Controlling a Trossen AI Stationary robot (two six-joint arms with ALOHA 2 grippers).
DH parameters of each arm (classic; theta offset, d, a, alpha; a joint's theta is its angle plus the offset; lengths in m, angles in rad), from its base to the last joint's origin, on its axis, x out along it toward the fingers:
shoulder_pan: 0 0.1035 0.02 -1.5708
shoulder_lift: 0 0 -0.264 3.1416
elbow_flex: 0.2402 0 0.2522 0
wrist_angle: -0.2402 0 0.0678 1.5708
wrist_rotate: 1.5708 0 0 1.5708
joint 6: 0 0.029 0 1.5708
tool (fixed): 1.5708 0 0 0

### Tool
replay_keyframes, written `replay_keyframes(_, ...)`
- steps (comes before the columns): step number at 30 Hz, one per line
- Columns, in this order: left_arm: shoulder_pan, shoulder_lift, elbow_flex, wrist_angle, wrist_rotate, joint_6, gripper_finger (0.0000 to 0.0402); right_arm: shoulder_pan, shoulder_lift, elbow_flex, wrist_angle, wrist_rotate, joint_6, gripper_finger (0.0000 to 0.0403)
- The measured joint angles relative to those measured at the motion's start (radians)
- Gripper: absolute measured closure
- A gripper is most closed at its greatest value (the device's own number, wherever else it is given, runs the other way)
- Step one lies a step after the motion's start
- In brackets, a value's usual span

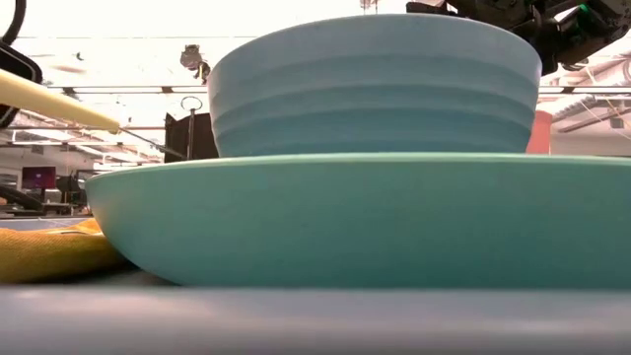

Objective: Set up tray
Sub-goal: Put the yellow knife on the yellow napkin to the right of the orange spoon

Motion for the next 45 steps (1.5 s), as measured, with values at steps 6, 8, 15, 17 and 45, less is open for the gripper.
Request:
replay_keyframes(6, 0.032, 0.000, -0.001, -0.004, 0.062, -0.015, 0.0348, 0.000, 0.000, 0.000, 0.000, 0.000, 0.000, 0.0248)
replay_keyframes(8, 0.039, 0.001, -0.001, -0.010, 0.066, -0.016, 0.0348, 0.000, 0.000, 0.000, 0.000, 0.000, 0.000, 0.0248)
replay_keyframes(15, 0.066, 0.002, -0.002, -0.048, 0.112, -0.059, 0.0348, 0.000, 0.000, 0.000, 0.000, 0.000, 0.001, 0.0248)
replay_keyframes(17, 0.068, 0.004, -0.005, -0.060, 0.127, -0.068, 0.0348, 0.000, 0.000, 0.000, 0.000, 0.000, 0.001, 0.0248)
replay_keyframes(45, 0.063, -0.171, 0.108, -0.536, 0.204, -0.167, 0.0348, 0.000, 0.000, 0.000, -0.001, 0.000, 0.002, 0.0248)
